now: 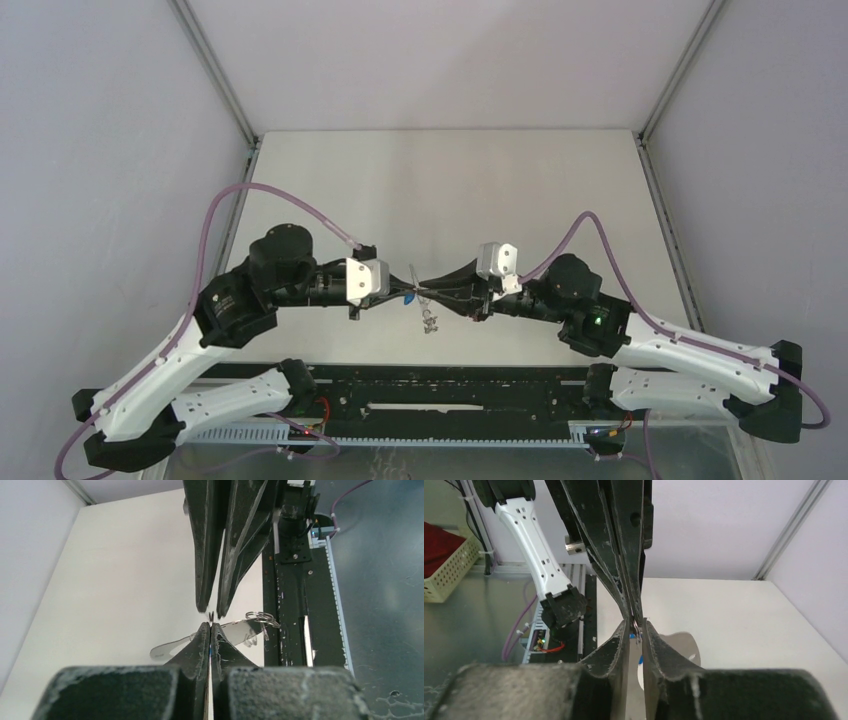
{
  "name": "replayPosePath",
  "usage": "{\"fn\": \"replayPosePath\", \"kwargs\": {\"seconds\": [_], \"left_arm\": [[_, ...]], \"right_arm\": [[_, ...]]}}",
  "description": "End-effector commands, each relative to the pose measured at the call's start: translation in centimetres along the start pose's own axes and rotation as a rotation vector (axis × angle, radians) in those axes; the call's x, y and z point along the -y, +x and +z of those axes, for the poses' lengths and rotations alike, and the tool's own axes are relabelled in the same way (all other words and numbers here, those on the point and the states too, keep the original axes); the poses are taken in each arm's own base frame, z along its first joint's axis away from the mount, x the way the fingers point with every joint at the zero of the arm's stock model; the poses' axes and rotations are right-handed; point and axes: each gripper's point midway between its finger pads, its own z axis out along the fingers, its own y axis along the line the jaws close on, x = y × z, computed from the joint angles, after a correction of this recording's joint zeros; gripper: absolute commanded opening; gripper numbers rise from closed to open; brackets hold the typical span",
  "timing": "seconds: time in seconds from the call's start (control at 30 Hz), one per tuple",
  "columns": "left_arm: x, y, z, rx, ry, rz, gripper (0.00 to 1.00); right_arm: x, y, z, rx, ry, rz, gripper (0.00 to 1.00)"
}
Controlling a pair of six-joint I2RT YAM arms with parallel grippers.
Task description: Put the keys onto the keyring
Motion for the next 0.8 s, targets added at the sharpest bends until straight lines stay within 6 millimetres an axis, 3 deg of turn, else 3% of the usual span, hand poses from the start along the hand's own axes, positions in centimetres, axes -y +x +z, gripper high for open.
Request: {"fn": "replayPosePath", "kwargs": {"seconds": [0.0,0.1,0.23,0.37,0.63,0.77], "left_arm": [[-0.6,-1.6,-1.1,0.005,-0.015,0.055,0.0],[-0.5,-1.8,-1.2,-0.001,0.001,0.066,0.0],[-0.6,-1.6,-1.0,-0.013,0.007,0.079,0.0],[-0.7,-1.8,-0.9,-0.013,0.006,0.09,0.0],[-1.3,-1.9,-1.0,-0.02,-0.016,0.113,0.0],[-1.3,-1.9,-1.0,-0.021,-0.017,0.113,0.0]], "right_arm": [[0.8,-4.9,-0.4,0.052,-0.01,-0.013,0.31],[1.5,-4.9,-1.1,-0.019,-0.041,0.018,0.44],[1.4,-3.3,-1.7,-0.191,-0.113,0.076,0.49],[1.4,-1.9,-1.0,-0.329,-0.157,0.114,0.46],[1.1,-0.6,0.0,-0.442,-0.172,0.098,0.44],[1.1,-0.1,0.4,-0.475,-0.164,0.063,0.37]]}}
